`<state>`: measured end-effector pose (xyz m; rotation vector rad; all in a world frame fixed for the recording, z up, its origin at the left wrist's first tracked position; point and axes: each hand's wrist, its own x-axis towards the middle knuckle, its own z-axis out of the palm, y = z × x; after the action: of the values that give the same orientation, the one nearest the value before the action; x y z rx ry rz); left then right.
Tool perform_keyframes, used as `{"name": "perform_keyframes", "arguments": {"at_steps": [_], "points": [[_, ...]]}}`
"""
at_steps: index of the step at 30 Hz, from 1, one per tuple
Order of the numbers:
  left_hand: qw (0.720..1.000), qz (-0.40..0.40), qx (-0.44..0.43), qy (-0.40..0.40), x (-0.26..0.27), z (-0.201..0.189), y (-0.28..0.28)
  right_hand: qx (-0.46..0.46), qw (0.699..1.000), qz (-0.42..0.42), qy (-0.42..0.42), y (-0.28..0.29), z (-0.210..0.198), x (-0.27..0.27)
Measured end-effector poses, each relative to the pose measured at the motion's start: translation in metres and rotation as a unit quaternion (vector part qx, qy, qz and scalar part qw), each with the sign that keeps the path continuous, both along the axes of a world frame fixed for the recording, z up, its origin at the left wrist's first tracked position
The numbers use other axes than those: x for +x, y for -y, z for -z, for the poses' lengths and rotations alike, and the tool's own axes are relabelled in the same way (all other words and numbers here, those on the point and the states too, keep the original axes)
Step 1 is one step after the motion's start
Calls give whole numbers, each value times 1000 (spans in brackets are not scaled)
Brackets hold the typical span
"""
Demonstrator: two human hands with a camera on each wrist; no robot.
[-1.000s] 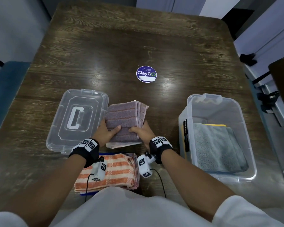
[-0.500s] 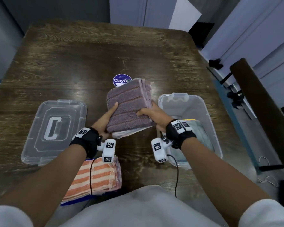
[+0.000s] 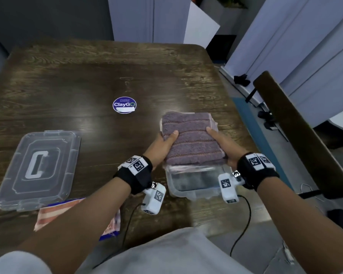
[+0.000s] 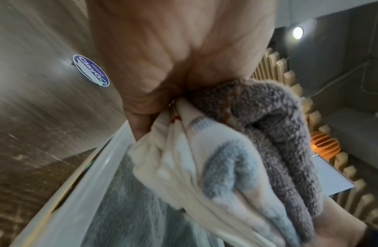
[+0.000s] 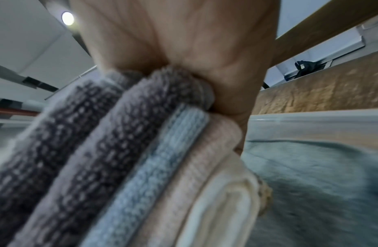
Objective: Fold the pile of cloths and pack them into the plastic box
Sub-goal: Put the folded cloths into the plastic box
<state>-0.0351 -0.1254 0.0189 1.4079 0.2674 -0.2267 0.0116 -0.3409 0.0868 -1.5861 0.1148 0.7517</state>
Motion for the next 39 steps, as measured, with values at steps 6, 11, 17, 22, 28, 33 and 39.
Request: {"name": "perform_keyframes", "arguments": {"at_steps": [6,11,17,22,28,33,39], "points": [[976,78,188,-81,-10,19,38,-30,999,-29,-4,45,45,-3],[937,99,319,-99,-9,26,53,-144,985,-90,32,64,96,18],[862,106,495,39,-17,8,63,-386,847,-195,310,46,51,18],[713,339,615,3,-17,4,43,-404,655,-508,388,44,55,30],[595,375,711,-4,-15,26,54,-453,585,-566,364,35,90,37],[574,388,721,-21,-9,34,61,-483,560,-564,368,28,103,31],[589,423,688,-41,13,29,48,-522,546,-567,328,22,113,30]]}}
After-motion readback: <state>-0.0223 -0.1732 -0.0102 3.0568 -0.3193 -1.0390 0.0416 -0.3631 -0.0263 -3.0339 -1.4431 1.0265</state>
